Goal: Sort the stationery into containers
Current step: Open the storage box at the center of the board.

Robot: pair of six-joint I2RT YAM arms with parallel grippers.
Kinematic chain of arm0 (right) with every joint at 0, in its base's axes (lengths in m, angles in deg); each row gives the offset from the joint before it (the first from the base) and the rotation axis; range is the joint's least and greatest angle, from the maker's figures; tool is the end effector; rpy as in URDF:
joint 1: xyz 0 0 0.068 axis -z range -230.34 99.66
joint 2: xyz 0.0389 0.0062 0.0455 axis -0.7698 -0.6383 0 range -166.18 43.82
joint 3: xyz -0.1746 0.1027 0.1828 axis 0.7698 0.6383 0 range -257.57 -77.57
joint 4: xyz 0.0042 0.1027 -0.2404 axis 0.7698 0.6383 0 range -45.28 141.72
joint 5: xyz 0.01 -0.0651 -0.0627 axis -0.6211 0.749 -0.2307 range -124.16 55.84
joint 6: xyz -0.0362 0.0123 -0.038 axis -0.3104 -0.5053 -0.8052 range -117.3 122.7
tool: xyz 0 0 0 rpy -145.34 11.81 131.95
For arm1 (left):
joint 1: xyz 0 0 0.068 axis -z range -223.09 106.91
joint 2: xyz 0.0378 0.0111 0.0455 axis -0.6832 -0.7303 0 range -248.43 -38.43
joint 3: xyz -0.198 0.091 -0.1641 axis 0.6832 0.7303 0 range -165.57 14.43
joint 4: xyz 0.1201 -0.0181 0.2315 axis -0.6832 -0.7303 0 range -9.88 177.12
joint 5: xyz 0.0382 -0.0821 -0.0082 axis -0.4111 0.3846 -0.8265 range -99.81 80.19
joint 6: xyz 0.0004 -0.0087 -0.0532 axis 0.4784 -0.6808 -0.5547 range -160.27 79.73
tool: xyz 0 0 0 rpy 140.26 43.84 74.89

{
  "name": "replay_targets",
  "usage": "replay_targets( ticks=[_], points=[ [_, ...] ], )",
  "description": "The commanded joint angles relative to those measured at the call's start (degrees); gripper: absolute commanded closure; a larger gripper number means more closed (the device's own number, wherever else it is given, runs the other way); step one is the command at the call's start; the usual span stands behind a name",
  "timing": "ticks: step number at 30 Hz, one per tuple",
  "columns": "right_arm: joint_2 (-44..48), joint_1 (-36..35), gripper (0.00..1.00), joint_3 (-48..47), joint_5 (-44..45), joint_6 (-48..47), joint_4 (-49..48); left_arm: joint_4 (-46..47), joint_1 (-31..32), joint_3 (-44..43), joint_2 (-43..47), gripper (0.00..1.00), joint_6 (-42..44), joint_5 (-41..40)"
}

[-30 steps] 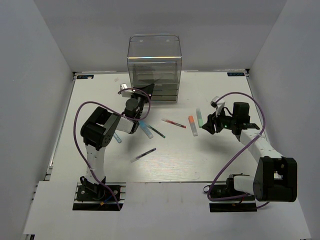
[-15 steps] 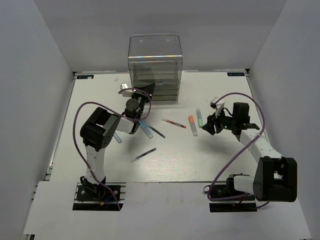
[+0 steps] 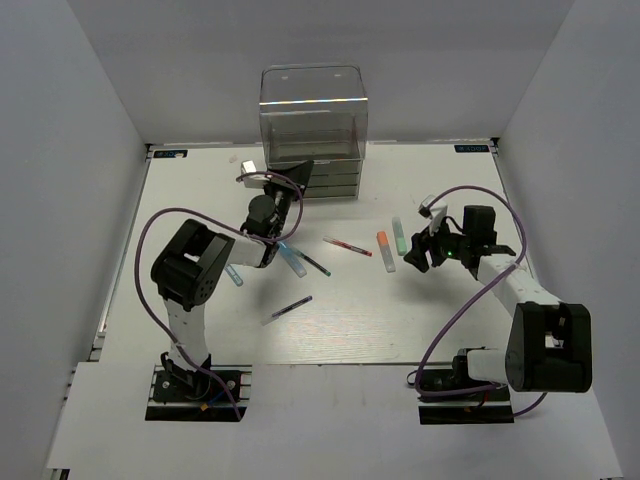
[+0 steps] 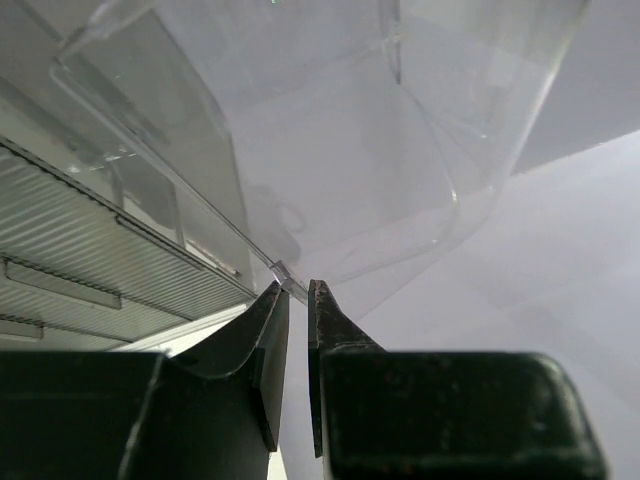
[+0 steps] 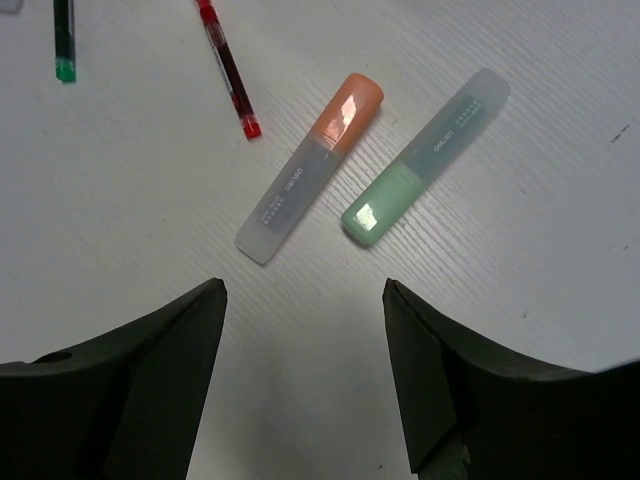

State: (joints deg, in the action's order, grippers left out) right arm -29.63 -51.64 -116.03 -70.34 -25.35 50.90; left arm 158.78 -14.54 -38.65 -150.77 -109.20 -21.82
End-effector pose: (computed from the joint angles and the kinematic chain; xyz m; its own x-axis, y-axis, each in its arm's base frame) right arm 0.2568 0.0268 0.2076 -0.3631 -0.3880 -0.8471 -0.7178 0.6962 -0.0112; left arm 0.3579 -0.1862 0.2012 -0.2017 -0.9293 -0.3094 0.2799 0.2481 -0.9274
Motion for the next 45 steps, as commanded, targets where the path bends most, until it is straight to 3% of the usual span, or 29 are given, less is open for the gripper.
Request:
replay_targets(
  ticks=[1, 10, 16, 22, 30, 45],
  points=[
    [-1.7, -0.2, 0.30, -2.0, 1.8, 0.2, -1.0, 4.8, 0.0, -0.1, 5.5, 0.86, 0.9, 0.9],
    [-4.1, -0.5, 0.30, -3.6, 5.0, 0.8, -1.6, 4.8, 0.5, 1.5, 7.7, 0.88, 0.9, 0.9],
    [-6.7, -1.4, 0.37, -6.2, 9.6, 3.1, -4.9, 4.8, 0.5, 1.5, 8.9, 0.88, 0.9, 1.5],
    [-12.1, -4.5, 0.37, -9.9, 14.8, 6.4, -7.1, 4.8, 0.5, 2.0, 9.4, 0.88, 0.9, 1.5],
    [-22.0, -8.3, 0.37, -20.0, 23.6, 12.9, -2.9, 4.8, 0.5, 2.0, 9.4, 0.88, 0.9, 1.5],
    [-28.1, -13.7, 0.45, -24.6, 34.7, 20.6, 0.9, 5.3, 0.5, 2.5, 9.9, 0.88, 0.9, 1.5]
  ],
)
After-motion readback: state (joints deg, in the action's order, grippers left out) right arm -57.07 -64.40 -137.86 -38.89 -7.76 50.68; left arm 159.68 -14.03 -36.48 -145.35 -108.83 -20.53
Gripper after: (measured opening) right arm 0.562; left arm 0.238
